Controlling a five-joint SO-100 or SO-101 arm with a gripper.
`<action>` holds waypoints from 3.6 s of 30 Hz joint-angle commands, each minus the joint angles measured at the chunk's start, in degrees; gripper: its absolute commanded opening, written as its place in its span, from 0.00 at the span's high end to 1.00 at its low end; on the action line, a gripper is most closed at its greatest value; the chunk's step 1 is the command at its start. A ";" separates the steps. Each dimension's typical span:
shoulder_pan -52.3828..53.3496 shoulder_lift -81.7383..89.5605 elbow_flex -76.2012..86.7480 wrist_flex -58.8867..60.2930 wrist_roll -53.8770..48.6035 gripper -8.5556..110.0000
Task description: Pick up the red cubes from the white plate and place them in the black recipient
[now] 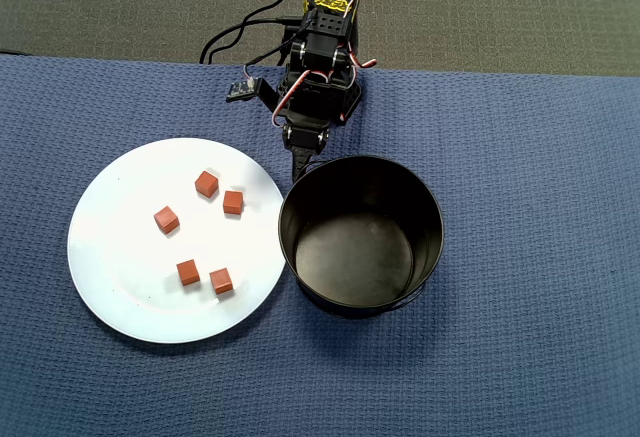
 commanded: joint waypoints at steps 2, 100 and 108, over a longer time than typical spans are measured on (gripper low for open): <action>5.19 -0.44 -1.23 -0.62 -1.85 0.93; 27.60 -56.34 -46.85 -7.03 -21.01 0.93; 20.21 -52.12 -64.95 4.57 -9.49 0.93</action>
